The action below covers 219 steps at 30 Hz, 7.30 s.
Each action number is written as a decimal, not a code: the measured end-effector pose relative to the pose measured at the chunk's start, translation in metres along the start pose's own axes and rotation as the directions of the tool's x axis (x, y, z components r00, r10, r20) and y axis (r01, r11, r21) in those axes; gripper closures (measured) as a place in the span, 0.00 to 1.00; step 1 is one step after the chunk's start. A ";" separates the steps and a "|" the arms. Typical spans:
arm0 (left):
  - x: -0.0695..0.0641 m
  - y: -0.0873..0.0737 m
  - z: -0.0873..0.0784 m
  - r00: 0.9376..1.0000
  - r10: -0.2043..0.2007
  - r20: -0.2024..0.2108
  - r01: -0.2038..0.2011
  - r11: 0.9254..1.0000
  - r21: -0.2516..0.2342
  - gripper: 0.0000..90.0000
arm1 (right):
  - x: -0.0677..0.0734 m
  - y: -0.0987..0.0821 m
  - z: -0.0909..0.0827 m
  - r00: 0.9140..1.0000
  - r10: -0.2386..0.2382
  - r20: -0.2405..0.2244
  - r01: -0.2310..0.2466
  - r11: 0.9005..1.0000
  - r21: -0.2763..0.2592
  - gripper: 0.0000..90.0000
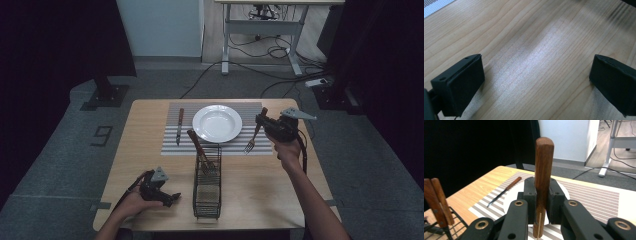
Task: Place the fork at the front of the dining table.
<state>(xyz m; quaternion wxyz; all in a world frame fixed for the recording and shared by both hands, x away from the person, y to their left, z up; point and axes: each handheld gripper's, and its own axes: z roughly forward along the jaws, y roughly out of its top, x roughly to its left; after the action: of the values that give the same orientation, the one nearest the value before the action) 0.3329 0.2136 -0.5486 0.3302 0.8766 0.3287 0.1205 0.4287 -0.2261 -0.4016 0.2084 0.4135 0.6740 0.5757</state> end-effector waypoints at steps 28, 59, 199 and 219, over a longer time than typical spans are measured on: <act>0.000 0.000 0.000 1.000 0.000 0.001 0.000 1.000 0.001 0.00 | -0.012 -0.023 0.037 0.982 -0.118 0.146 0.097 0.985 0.141 0.89; 0.000 0.000 0.000 1.000 0.004 0.004 -0.004 1.000 0.001 0.00 | -0.028 -0.020 0.078 0.968 -0.110 0.225 0.068 0.980 0.186 0.89; 0.000 -0.001 -0.001 1.000 0.014 0.014 -0.014 1.000 0.000 0.00 | -0.103 -0.075 0.171 0.932 0.110 0.345 -0.242 0.899 0.365 0.88; 0.000 -0.001 -0.001 1.000 0.014 0.015 -0.014 1.000 0.000 0.00 | -0.097 -0.082 0.161 0.925 0.017 0.380 -0.187 0.890 0.416 0.76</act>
<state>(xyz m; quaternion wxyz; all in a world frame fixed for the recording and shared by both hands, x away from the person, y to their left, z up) 0.3326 0.2147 -0.5486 0.3317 0.8798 0.3200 0.1165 0.5797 -0.2058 -0.5388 0.1993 0.5854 0.7134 0.3296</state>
